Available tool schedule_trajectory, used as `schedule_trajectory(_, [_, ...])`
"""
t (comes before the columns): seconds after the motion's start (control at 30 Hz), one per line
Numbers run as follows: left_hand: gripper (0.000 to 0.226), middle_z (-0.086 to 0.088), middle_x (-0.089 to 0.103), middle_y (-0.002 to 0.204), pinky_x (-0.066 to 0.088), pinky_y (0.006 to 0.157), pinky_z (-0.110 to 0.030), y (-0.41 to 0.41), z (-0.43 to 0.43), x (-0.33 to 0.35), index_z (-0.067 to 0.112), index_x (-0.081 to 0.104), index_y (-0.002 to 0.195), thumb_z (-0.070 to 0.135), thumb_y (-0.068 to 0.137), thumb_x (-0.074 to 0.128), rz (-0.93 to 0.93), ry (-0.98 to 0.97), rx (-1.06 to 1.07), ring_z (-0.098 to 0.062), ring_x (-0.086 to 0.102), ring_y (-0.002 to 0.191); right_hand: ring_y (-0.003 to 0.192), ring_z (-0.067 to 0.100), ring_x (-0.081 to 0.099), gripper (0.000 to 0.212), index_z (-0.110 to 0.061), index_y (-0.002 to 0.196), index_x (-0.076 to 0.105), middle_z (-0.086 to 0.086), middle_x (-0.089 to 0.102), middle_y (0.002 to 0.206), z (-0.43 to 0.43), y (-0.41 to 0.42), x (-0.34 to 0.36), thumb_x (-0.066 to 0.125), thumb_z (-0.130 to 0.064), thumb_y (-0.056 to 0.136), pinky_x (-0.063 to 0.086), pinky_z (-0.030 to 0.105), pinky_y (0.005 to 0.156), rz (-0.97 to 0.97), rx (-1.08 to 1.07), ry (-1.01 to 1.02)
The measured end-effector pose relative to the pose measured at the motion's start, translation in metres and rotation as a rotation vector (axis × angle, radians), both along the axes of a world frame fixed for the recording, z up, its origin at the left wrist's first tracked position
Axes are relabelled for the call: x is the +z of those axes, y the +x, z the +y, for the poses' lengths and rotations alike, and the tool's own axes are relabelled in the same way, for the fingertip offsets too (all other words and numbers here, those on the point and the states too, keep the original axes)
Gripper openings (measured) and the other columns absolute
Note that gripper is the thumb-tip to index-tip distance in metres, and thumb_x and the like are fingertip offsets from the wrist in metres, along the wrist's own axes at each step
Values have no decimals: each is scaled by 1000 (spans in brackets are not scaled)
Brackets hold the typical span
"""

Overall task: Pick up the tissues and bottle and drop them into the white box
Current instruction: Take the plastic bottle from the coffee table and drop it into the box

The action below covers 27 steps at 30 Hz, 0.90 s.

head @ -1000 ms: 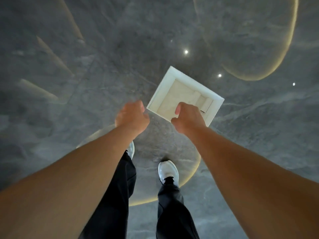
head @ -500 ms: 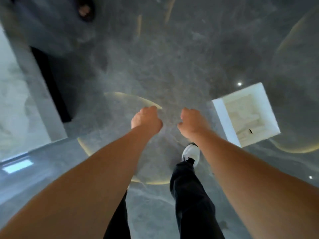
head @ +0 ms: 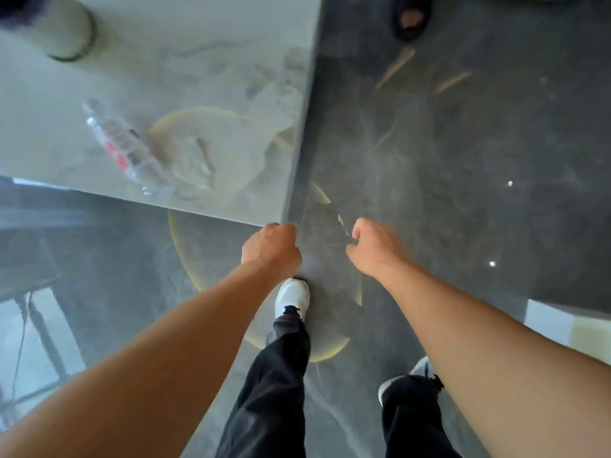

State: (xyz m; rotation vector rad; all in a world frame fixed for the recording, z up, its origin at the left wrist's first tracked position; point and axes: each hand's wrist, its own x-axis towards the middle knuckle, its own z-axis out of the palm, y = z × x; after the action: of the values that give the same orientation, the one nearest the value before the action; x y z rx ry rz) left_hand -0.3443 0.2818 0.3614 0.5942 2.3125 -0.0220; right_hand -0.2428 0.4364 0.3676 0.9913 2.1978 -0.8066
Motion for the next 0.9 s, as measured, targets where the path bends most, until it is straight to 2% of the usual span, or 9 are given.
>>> schedule_trajectory(0.07, [24,-9,60,98,44,67,-34,-37,-25,-1,18,61,91,18,74,44,33,5,64,-36,60,90,102,35,61,20,-13,98,60,15,66,108,-17,-49,-1,60,-22,80,52,37,82,45,61,1])
schedule_trajectory(0.23, [18,-10,62,98,49,72,-38,-118,-79,-2,19,64,89,18,76,53,134,25,236,-35,61,89,107,36,59,24,-11,105,58,17,62,114,-53,-152,0,55,-17,82,48,37,83,188,109,16])
schedule_trajectory(0.37, [16,-7,60,101,49,68,-38,-158,-105,-2,19,61,97,24,82,56,225,93,281,-34,60,88,108,33,57,27,-14,109,53,13,60,116,-76,-197,-2,55,-21,83,44,34,78,177,151,-30])
schedule_trajectory(0.47, [20,-9,56,101,43,63,-37,-180,-114,3,16,56,97,29,82,58,385,152,277,-34,57,89,108,32,54,31,-14,113,50,12,55,119,-92,-220,-5,57,-23,84,45,34,79,183,182,-50])
schedule_trajectory(0.57, [31,-11,51,105,41,69,-41,-207,-118,5,14,50,96,35,76,61,610,206,304,-34,49,97,113,33,49,40,-20,121,45,10,46,124,-114,-240,-13,59,-25,84,46,38,83,188,242,-36])
schedule_trajectory(0.67, [63,-11,45,116,37,80,-45,-251,-128,3,20,45,109,52,60,67,746,151,480,-36,42,104,117,33,38,56,-31,133,37,8,35,131,-142,-259,-23,61,-24,83,43,38,79,254,312,22])
schedule_trajectory(0.77, [91,-11,38,127,41,80,-48,-285,-143,-10,29,33,125,62,50,73,531,94,754,-38,43,111,124,34,28,62,-42,134,36,4,22,145,-164,-271,-34,63,-23,82,43,42,92,268,456,64])
schedule_trajectory(0.83, [100,-11,41,126,44,88,-46,-290,-149,-23,32,25,135,51,54,80,321,172,860,-37,49,112,126,36,24,57,-43,129,41,2,18,149,-172,-272,-42,62,-20,81,39,45,94,242,571,141])
schedule_trajectory(0.9, [112,-10,49,129,43,98,-42,-280,-147,-30,32,11,146,37,59,82,199,238,877,-34,51,117,123,36,27,49,-35,122,48,4,24,145,-175,-268,-48,61,-13,81,41,43,85,284,597,204])
